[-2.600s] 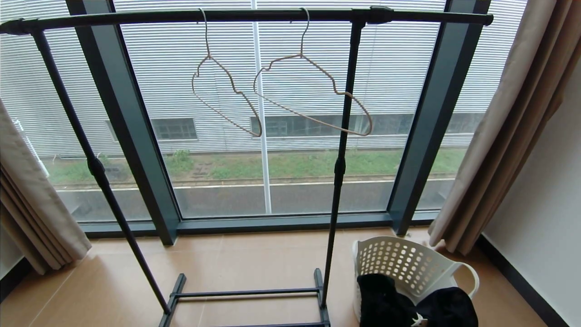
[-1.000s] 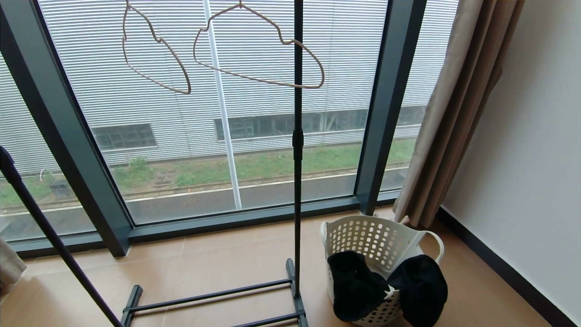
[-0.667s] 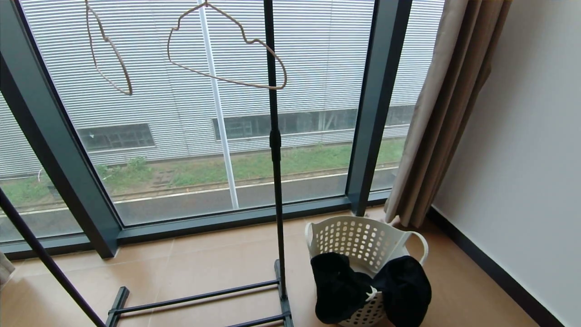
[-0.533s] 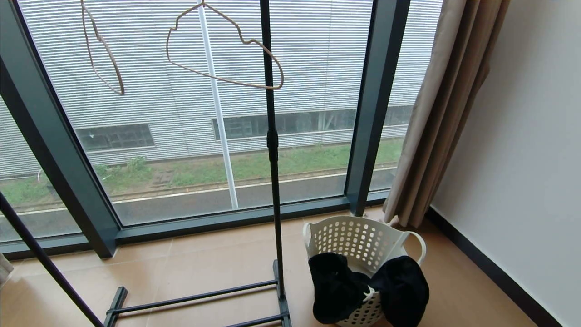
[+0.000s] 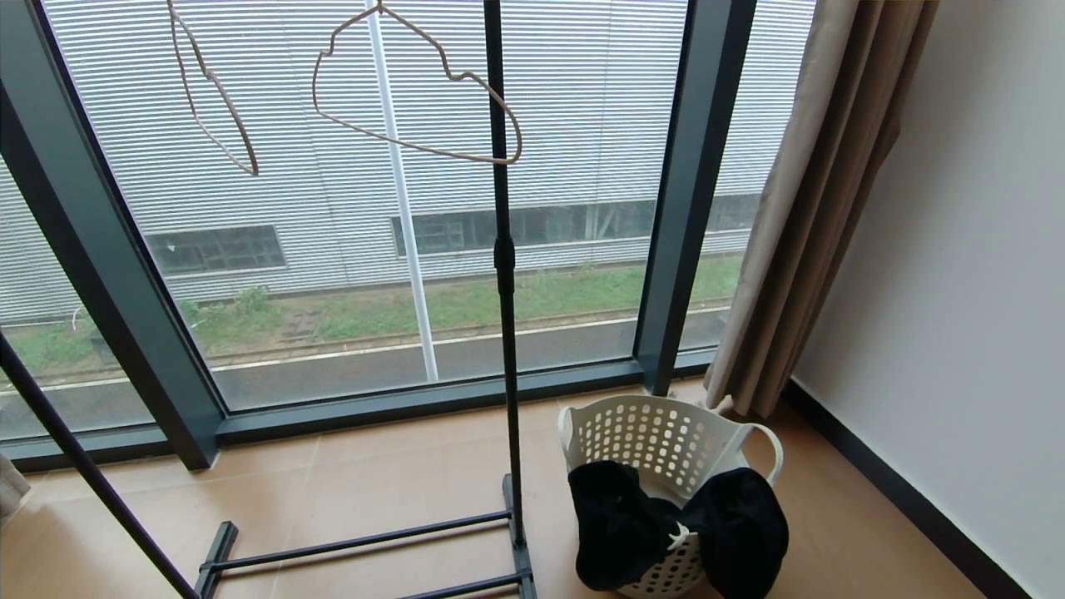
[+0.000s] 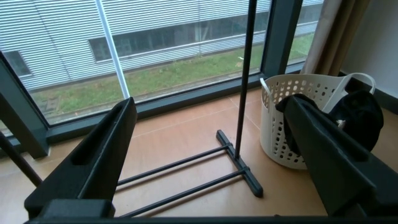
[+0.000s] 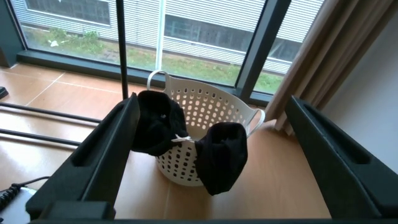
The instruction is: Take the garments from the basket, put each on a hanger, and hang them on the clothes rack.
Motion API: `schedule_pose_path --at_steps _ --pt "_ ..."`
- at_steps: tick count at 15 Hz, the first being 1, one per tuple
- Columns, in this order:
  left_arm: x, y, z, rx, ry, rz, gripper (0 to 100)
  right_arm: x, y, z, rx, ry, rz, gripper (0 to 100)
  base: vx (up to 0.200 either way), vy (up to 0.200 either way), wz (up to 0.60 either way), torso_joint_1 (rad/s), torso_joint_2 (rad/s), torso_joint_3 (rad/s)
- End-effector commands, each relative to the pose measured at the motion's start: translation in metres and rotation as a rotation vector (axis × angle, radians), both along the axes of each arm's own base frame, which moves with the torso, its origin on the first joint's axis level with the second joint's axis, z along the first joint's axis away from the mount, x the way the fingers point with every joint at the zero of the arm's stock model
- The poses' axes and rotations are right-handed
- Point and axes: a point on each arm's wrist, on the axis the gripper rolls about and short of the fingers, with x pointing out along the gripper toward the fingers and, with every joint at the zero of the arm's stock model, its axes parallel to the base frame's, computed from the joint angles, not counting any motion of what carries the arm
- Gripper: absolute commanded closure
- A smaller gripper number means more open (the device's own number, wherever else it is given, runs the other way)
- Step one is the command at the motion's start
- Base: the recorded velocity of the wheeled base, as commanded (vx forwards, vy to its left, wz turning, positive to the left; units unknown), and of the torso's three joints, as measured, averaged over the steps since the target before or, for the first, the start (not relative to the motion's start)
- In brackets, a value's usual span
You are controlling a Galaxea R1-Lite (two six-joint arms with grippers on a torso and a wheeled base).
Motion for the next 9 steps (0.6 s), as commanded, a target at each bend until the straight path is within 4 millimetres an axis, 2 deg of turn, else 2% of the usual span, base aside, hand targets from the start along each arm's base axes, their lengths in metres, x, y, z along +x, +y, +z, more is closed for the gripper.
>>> schedule_pose_path --at_steps 1,4,9 --pt "0.0002 0.0001 0.0000 0.000 0.003 0.000 0 0.0000 0.0000 0.0000 0.000 0.001 0.001 0 0.000 0.000 0.00 0.000 0.00 0.000" --pt "0.0001 0.0001 0.0000 0.000 0.001 0.000 0 0.0000 -0.0001 0.0000 0.010 0.003 -0.002 0 0.000 0.000 0.00 0.000 0.00 -0.067" --pt "0.0001 0.0001 0.0000 0.000 0.001 0.000 0 0.0002 -0.0006 0.0001 0.038 0.009 -0.030 0 0.000 0.000 0.00 0.003 0.00 -0.181"
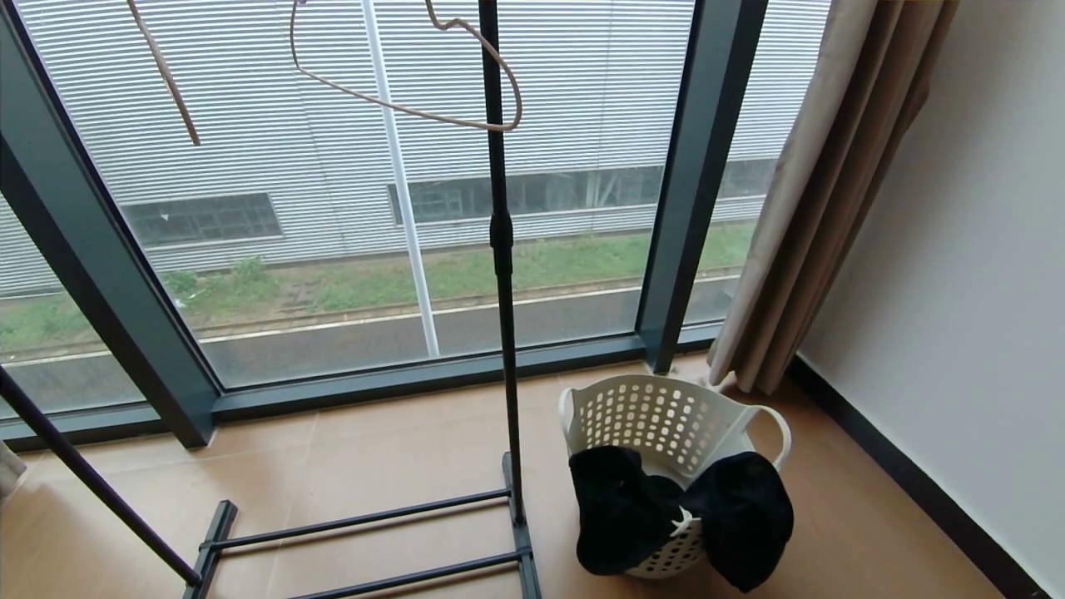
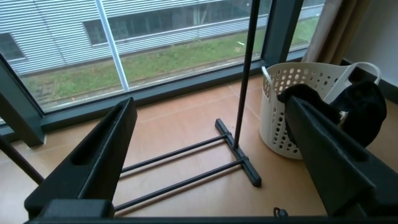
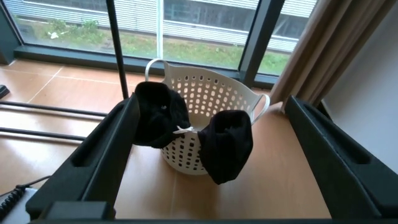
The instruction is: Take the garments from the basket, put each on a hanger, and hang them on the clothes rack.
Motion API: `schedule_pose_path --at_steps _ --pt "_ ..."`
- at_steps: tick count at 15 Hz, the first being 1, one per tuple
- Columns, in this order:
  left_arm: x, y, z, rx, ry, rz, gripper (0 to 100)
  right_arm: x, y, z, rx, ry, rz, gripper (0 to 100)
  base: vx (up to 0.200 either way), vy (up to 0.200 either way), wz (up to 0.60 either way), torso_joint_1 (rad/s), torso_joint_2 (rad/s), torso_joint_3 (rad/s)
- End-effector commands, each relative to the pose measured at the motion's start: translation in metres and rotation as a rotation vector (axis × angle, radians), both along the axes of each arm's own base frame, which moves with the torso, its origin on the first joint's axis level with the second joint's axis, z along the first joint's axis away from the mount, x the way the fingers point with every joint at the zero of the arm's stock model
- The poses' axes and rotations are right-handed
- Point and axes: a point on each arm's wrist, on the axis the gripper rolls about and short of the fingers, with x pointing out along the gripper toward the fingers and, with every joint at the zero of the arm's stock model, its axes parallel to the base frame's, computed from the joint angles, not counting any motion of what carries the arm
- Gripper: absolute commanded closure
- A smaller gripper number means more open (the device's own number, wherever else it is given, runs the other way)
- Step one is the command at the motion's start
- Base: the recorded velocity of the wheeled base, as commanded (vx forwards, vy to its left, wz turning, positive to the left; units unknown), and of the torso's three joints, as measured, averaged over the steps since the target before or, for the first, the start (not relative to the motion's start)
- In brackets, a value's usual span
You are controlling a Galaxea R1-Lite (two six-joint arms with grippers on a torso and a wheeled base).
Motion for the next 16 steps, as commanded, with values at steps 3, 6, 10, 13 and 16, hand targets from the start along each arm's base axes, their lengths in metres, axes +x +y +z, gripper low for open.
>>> schedule_pose_path --at_steps 3,6,10,13,16 --pt "0.0000 0.0000 0.0000 -0.001 0.001 0.000 0 0.0002 -0.0010 0.0001 0.042 0.008 -0.045 0 0.000 0.000 0.00 0.004 0.00 -0.201" --pt "0.0000 0.0000 0.0000 -0.001 0.001 0.000 0 0.0002 -0.0010 0.0002 0.057 0.010 -0.048 0 0.000 0.000 0.00 0.002 0.00 -0.196" --pt "0.0000 0.0000 0.0000 -0.001 0.001 0.000 0 0.0005 -0.0014 0.0011 0.073 0.002 -0.064 0 0.000 0.000 0.00 0.000 0.00 -0.200" --pt "0.0000 0.0000 0.0000 -0.001 0.001 0.000 0 0.0005 -0.0016 0.0011 0.079 0.002 -0.074 0 0.000 0.000 0.00 0.004 0.00 -0.203" --pt "0.0000 0.0000 0.0000 -0.001 0.001 0.000 0 0.0004 -0.0020 0.0010 0.089 0.002 -0.095 0 0.000 0.000 0.00 0.002 0.00 -0.203"
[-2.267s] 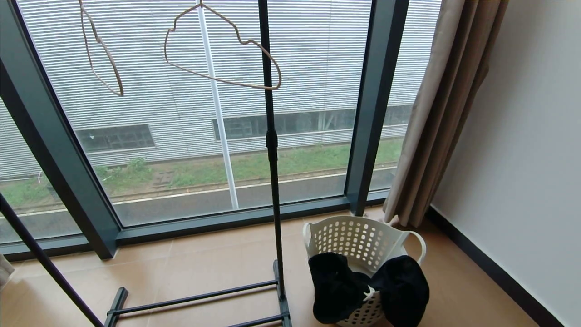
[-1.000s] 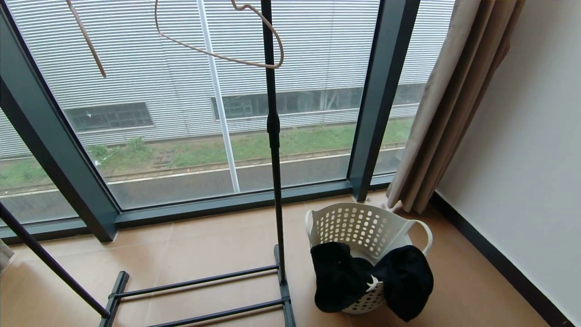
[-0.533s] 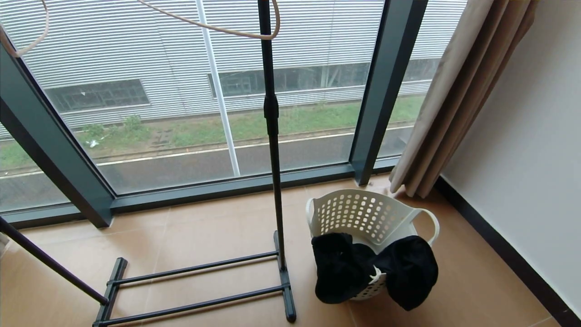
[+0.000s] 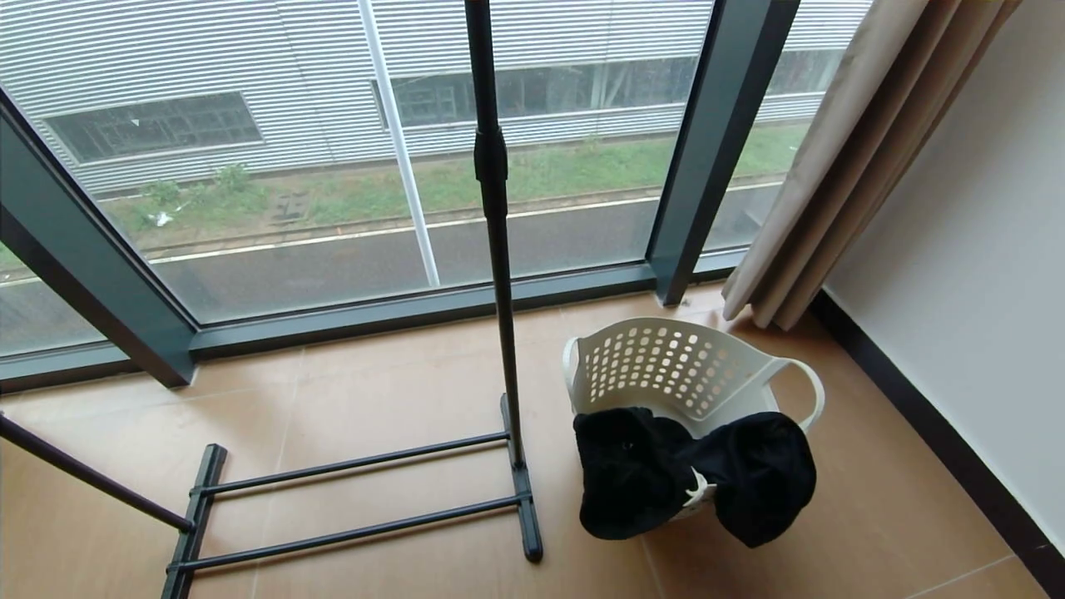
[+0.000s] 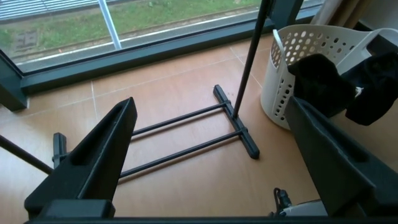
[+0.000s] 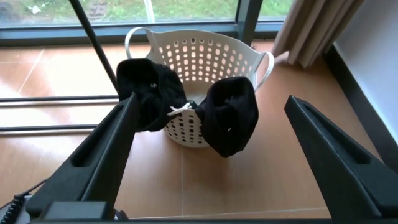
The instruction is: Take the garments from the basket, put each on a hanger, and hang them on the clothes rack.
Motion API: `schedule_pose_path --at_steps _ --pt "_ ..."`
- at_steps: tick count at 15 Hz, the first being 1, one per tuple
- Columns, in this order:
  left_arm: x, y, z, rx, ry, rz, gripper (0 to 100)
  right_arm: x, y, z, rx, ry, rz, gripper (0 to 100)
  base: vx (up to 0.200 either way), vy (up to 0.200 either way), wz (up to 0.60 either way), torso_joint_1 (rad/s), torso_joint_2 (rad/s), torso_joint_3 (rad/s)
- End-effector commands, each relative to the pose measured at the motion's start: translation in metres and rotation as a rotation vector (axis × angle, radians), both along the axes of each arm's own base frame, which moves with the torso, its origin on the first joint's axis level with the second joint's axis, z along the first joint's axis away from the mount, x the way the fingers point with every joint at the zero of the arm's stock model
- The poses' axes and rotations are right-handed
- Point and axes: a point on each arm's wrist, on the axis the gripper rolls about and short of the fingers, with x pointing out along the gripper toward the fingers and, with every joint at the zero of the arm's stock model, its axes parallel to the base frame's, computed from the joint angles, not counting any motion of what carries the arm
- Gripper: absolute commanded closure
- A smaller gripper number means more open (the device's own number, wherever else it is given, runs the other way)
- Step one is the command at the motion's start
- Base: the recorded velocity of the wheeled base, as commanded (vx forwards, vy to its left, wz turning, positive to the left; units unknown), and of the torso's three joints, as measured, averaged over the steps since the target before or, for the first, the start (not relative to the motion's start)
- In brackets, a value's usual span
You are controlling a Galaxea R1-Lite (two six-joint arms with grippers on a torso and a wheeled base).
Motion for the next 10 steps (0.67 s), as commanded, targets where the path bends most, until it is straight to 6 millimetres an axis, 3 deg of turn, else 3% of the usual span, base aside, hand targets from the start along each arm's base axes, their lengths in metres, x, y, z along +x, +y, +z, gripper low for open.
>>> schedule_pose_path --at_steps 1,10 --pt "0.0000 0.0000 0.0000 0.000 0.001 0.000 0 -0.0002 -0.0007 0.0003 -0.001 -0.002 -0.032 0 0.000 0.000 0.00 0.002 0.01 -0.198" --pt "0.0000 0.0000 0.0000 0.000 0.001 0.000 0 0.0000 -0.0019 0.0001 0.003 -0.001 -0.083 0 0.000 0.000 0.00 0.003 0.00 -0.196"
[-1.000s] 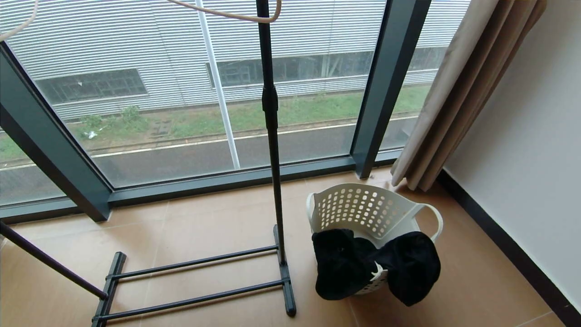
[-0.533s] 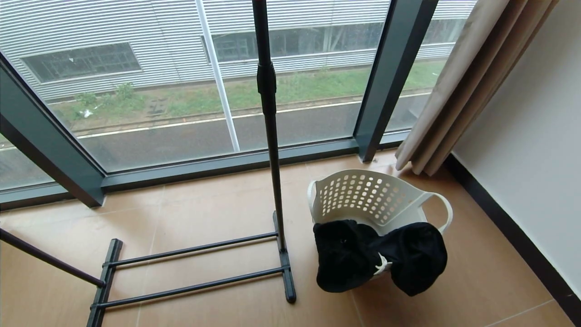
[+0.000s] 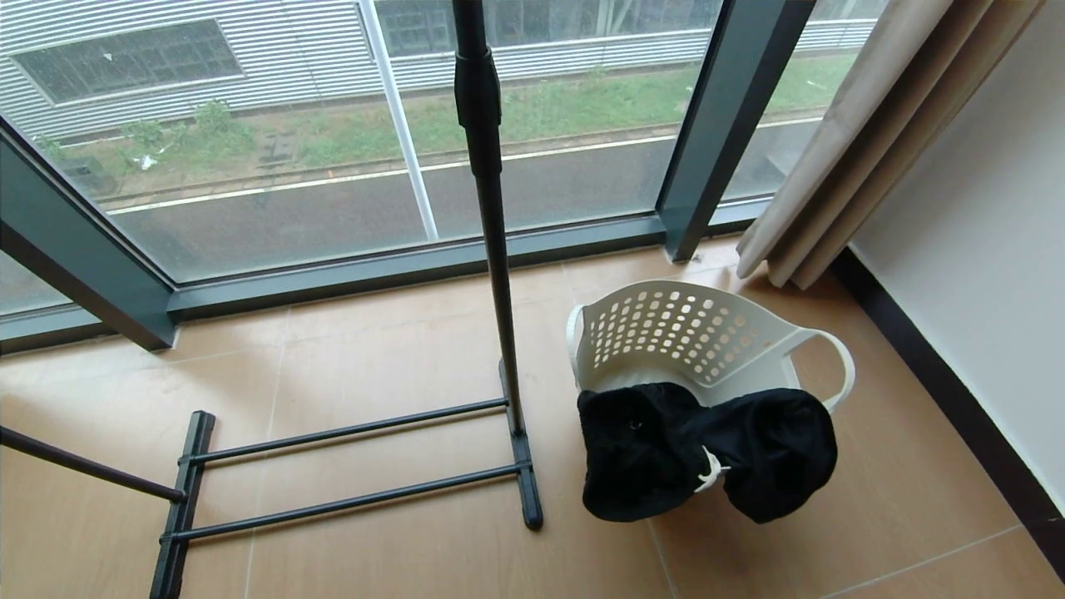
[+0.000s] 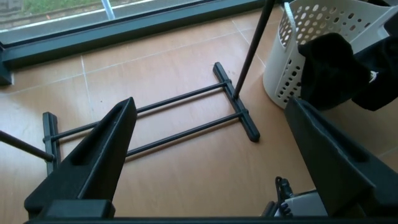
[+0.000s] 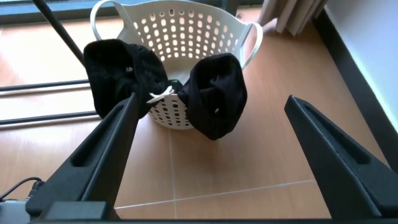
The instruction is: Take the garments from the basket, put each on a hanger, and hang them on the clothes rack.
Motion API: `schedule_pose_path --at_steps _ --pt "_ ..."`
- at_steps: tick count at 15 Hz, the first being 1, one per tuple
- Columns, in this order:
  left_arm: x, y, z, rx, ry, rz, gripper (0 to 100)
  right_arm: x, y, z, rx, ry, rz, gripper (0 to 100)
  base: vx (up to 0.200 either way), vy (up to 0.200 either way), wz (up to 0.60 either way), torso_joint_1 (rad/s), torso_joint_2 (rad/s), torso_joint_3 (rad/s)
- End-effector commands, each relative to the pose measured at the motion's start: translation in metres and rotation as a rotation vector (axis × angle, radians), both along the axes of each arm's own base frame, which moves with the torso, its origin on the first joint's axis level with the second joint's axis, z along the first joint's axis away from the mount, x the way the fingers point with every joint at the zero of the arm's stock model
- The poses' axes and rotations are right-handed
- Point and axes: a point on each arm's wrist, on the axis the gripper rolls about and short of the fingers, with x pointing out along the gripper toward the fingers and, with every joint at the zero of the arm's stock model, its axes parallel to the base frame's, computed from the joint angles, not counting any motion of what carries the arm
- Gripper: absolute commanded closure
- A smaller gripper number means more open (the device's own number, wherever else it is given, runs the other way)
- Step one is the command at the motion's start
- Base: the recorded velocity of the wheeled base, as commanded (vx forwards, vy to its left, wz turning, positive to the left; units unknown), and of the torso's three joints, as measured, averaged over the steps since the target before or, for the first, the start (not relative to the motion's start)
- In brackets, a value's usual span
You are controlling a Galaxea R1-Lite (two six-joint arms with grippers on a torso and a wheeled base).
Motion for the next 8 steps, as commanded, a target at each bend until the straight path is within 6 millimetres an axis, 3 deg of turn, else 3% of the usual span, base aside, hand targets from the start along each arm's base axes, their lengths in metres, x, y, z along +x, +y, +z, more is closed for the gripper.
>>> schedule_pose_path --at_steps 1,8 --pt "0.0000 0.0000 0.0000 0.000 0.001 0.000 0 0.0000 0.0000 -0.0002 0.000 0.000 0.000 0 0.000 0.000 0.00 -0.002 -0.01 -0.203" --pt "0.0000 0.0000 0.0000 0.000 0.001 0.000 0 -0.0008 0.0003 0.0017 -0.018 0.001 0.017 0 0.000 0.000 0.00 0.001 0.00 -0.191"
